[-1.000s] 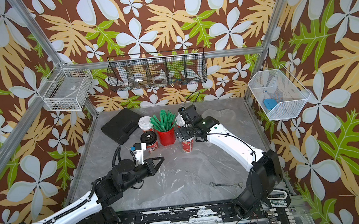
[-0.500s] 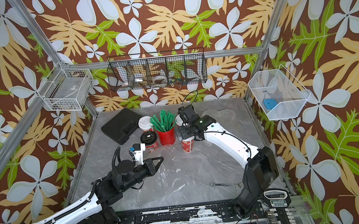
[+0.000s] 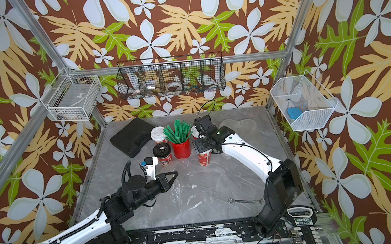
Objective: Pack milk tea into plastic carrier bags
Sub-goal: Pick up the milk tea cup at the center of the board.
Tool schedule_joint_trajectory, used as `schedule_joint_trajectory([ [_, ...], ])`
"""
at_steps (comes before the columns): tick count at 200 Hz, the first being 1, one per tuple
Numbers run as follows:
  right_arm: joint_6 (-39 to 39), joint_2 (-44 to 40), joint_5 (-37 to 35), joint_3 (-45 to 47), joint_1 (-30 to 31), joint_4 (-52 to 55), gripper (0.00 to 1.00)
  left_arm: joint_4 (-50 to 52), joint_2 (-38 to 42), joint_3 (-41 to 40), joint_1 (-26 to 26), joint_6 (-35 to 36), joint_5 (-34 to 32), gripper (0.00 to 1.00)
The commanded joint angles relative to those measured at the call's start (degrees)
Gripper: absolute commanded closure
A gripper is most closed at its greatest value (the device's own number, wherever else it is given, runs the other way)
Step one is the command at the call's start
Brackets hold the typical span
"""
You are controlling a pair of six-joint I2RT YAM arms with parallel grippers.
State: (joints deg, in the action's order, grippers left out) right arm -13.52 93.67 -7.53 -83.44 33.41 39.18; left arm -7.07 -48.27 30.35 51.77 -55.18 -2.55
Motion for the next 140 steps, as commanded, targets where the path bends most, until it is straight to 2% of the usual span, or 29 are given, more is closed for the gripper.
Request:
schedule_joint_trajectory([
  [1,-0.81,0.20,-0.38,0.21,0.12,0.81,0.20,-1.69,0.45,-0.25,-0.13,-0.35,-0.35,1.00],
  [75,-1.07,0.29,0.50,0.65,0.09,0.79,0.34,-2.11,1.06,-0.82,-0.10,-0.59,-0.82,1.00],
  [140,-1.07,-2.10,2.01,0.86,0.08,0.43,0.34,-3.07,0.99,-1.08,-0.09,-0.72,-1.97,1.00],
])
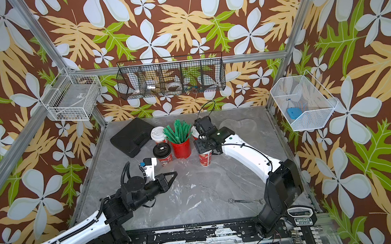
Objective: Pack milk tea into plastic carrier bags
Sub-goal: Pick up the milk tea cup at the center of the board, then place the milk tea cup in the plastic carrier bag.
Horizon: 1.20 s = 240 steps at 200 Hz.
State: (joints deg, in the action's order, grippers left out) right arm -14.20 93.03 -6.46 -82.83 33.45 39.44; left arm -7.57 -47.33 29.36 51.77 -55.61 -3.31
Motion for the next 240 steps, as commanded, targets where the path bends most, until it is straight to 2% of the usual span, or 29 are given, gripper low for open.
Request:
schedule_joint_trajectory([
  [1,-0.39,-1.50,1.02,0.27,0.04,0.09,0.34,-2.59,0.00,-0.14,-0.09,-0.24,-1.23,1.00],
  [61,-0.52,-5.66,2.82,0.67,0.03,0.90,0.34,-4.91,-1.68,-0.01,-0.09,-0.19,-2.70,1.00],
  [141,-3.63,-17.28,5.57,6.46,-0.40,0.55,0.32,-6.72,-7.51,1.98,-0.11,0.41,-4.20,1.00],
  [240,-5.87,-29.11,6.40,7.68,-0.49,3.96,0.34,-10.03,-15.26,4.20,-0.13,-0.66,-4.20,1.00],
])
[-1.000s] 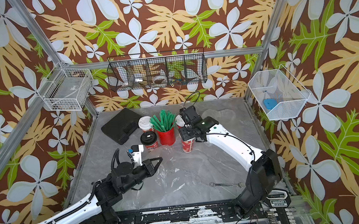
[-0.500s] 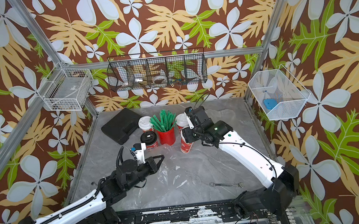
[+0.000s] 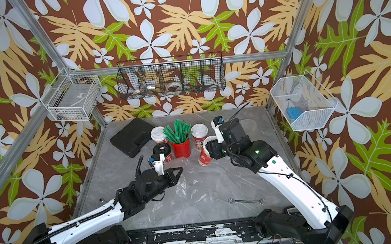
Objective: Pack milk tea into plastic carrier bags
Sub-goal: Place the milk tea cup in the plastic carrier bag.
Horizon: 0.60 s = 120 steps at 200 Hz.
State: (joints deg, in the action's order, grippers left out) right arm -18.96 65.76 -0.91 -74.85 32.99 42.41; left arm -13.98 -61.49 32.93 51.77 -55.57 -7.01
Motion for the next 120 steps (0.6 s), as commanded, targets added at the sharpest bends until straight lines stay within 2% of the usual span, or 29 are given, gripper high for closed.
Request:
schedule_joint_trajectory([
  [1,-1.14,-1.93,0.92,-0.30,-0.03,1.04,0.34,-3.70,-1.18,0.73,-0.11,-0.74,-0.49,1.00],
  [58,-5.32,-7.44,9.34,2.93,-0.03,-0.24,0.36,-9.19,-5.93,3.10,-0.11,-2.39,-2.14,1.00],
  [120,-7.25,-10.53,10.26,1.22,0.00,3.96,0.37,-24.09,-10.76,2.42,-0.10,-4.42,-2.35,1.00],
])
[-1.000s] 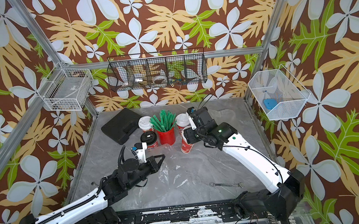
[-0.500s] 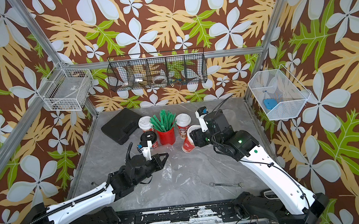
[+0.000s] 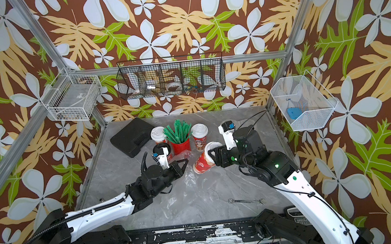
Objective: Pack milk tea into plastic carrier bags
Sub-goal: Place the milk tea cup in the plastic carrier bag.
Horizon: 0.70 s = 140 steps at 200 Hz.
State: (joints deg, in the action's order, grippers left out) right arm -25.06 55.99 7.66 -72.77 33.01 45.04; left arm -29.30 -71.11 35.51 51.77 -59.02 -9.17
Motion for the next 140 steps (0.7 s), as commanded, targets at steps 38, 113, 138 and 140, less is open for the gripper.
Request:
schedule_joint_trajectory([
  [38,-2.00,-0.55,4.36,-1.47,-0.05,4.26,0.37,-17.26,-1.94,-2.33,-0.11,-1.18,1.52,1.00],
  [113,-5.76,0.79,11.03,0.97,0.01,0.37,0.38,-35.85,-2.14,-9.75,0.08,-2.05,1.06,1.00],
  [138,-7.60,0.46,12.23,3.16,0.03,-2.12,0.38,-40.21,-2.76,-10.96,0.09,-2.32,0.30,1.00],
  [140,-7.67,0.44,12.32,3.34,0.03,-2.31,0.38,-40.42,-2.79,-11.00,0.09,-2.26,0.23,1.00],
])
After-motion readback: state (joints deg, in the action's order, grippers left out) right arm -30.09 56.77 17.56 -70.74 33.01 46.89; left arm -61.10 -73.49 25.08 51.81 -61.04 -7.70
